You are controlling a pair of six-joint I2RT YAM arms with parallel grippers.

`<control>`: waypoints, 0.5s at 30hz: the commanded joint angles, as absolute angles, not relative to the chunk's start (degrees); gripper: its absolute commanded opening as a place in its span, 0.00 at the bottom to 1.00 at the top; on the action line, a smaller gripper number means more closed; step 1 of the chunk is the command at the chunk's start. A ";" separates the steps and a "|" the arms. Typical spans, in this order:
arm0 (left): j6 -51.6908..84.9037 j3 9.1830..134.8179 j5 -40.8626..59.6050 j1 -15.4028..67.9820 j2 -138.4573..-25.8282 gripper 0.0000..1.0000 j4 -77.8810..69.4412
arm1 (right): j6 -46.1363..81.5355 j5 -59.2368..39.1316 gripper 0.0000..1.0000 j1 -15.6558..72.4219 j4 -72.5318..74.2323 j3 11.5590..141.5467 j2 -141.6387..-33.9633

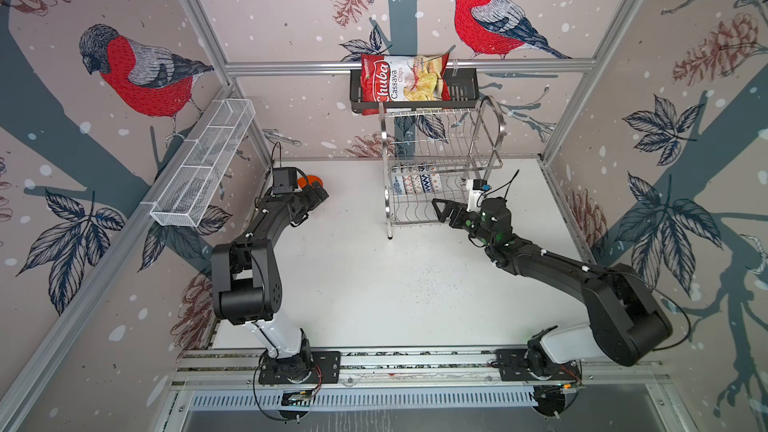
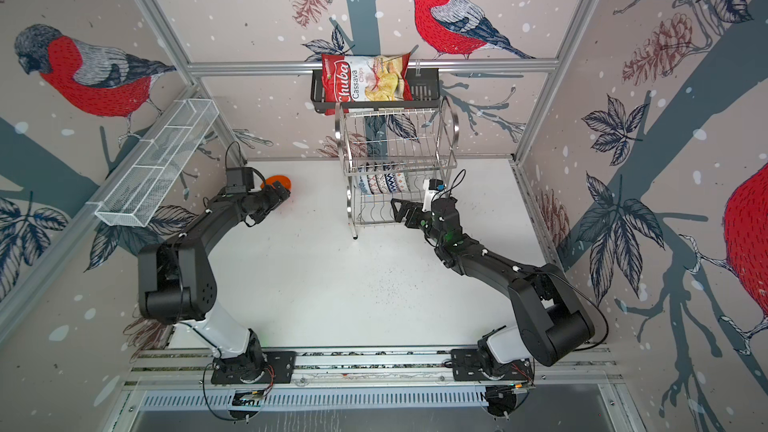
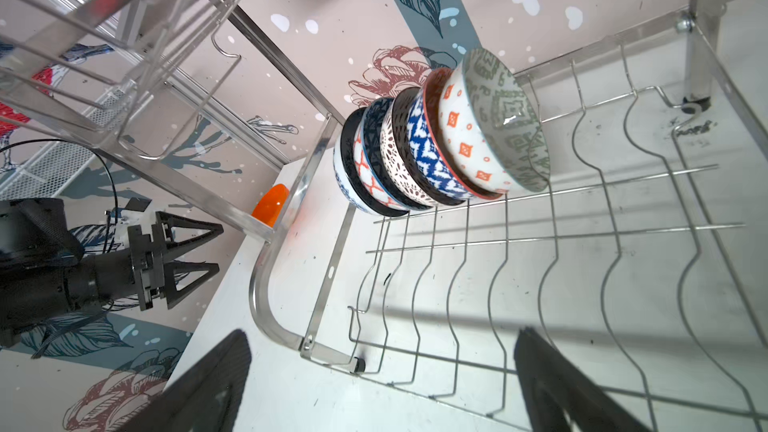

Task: Load the bowls into the dish rack
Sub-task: 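Reach the left gripper to the orange bowl and pinch its rim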

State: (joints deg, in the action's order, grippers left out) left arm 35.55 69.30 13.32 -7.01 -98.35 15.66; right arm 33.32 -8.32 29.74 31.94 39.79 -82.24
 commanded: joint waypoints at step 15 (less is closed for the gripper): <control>44.63 80.24 17.18 -13.71 -114.76 0.74 13.60 | 31.90 -11.95 0.99 30.27 34.58 40.15 -81.48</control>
